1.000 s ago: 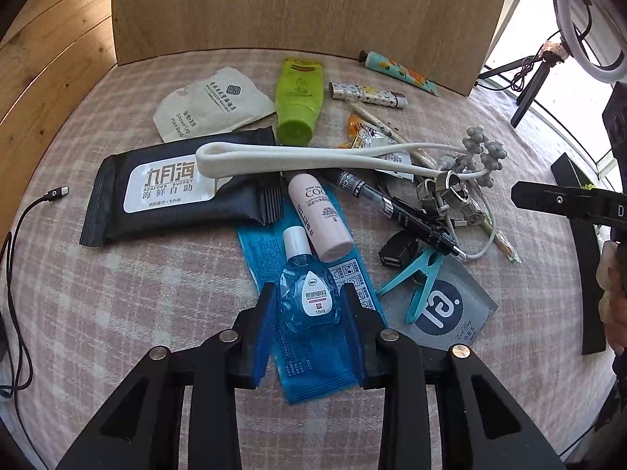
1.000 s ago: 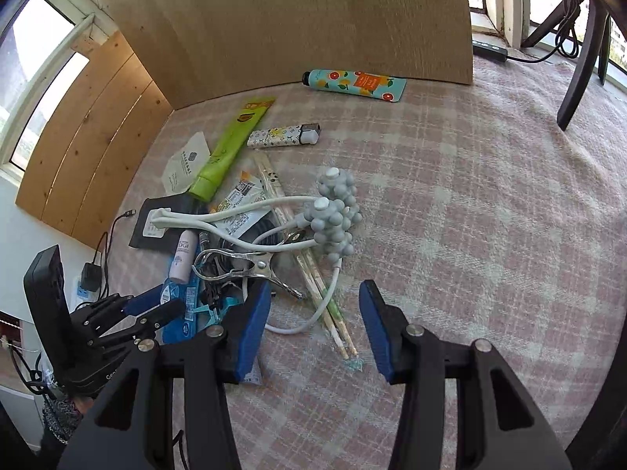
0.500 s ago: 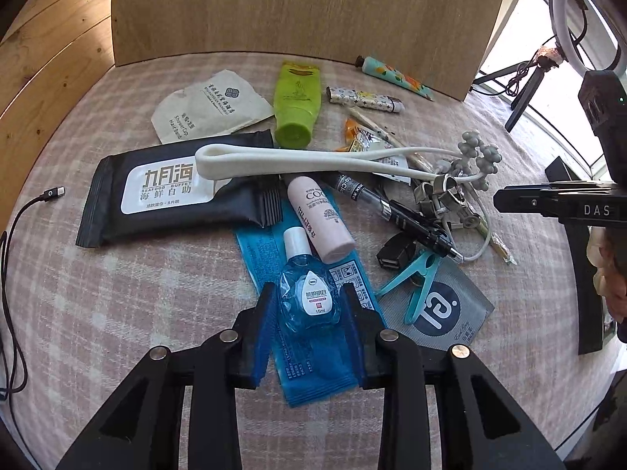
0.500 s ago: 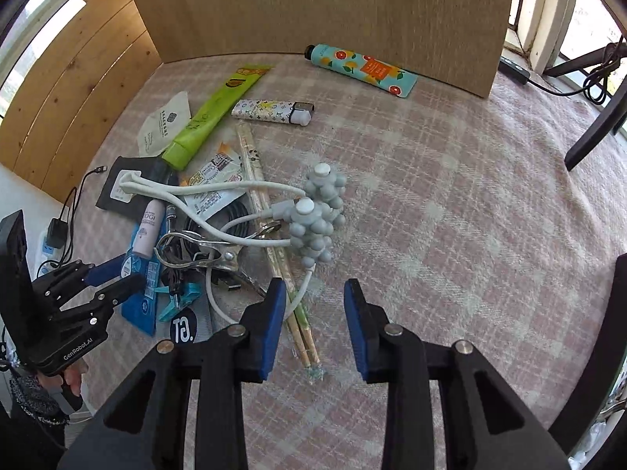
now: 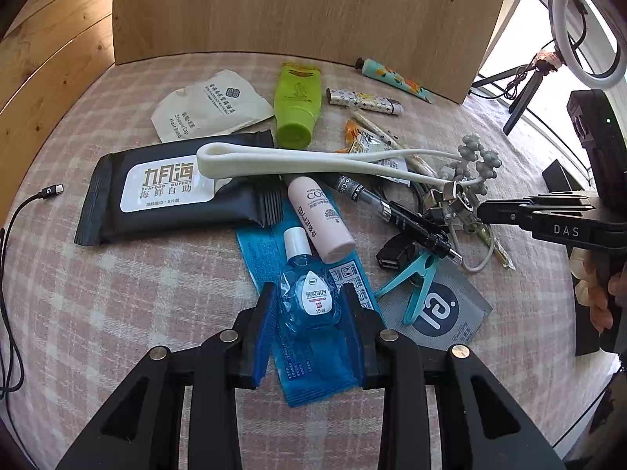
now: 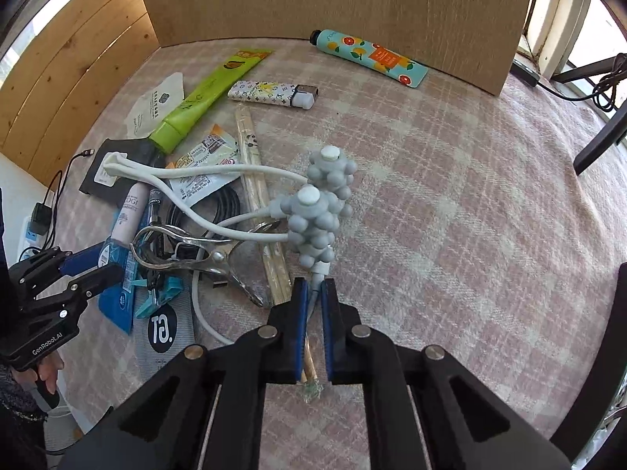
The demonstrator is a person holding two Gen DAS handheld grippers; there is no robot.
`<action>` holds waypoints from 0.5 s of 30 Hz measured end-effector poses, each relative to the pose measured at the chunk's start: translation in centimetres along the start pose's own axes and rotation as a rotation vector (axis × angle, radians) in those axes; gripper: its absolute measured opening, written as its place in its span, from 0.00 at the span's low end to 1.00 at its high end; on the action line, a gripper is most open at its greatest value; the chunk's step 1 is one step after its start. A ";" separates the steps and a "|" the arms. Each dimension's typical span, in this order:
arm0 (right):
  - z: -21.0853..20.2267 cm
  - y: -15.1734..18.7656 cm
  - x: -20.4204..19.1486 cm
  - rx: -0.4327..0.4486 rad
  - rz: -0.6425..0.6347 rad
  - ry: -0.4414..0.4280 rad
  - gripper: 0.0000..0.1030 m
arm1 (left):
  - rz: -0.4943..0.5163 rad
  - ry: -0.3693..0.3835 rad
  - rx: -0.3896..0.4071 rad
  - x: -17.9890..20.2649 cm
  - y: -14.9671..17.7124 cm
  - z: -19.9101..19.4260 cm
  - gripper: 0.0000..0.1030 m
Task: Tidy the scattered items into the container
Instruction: 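Grasp white cable plug with right gripper while left grasps blue eye-drop bottle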
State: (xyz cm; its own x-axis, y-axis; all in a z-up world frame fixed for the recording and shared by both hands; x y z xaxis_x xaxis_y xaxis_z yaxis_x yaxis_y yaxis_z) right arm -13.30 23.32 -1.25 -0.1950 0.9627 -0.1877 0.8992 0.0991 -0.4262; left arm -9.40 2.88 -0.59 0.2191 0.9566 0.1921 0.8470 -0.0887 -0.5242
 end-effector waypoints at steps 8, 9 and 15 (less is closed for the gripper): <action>-5.9 1.9 3.1 0.065 0.099 -0.034 0.03 | -0.015 0.013 0.001 -0.3 0.0 -0.1 0.29; -7.0 2.1 3.6 0.080 0.102 -0.023 0.03 | -0.025 0.019 0.002 -0.3 0.0 -0.2 0.29; -12.4 2.9 5.6 0.162 0.114 0.020 0.00 | -0.034 0.045 0.011 0.2 0.3 -0.8 0.29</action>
State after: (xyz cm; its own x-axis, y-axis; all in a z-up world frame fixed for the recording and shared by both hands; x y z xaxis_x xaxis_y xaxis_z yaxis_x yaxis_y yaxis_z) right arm -6.92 32.14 7.37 -0.0861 0.9703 -0.2262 0.8400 -0.0514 -0.5401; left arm -8.69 2.86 -0.07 0.2123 0.9456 0.2467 0.8488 -0.0534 -0.5259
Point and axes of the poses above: each gripper's, at about its wrist camera, not at the fingertips, and z roughly the way its jaws point, x to its right, y to its underside, the point moved 3 cm from there along z, roughly the way its jaws point, and after that the axes turned 8 degrees about x, right-handed, at the moved point
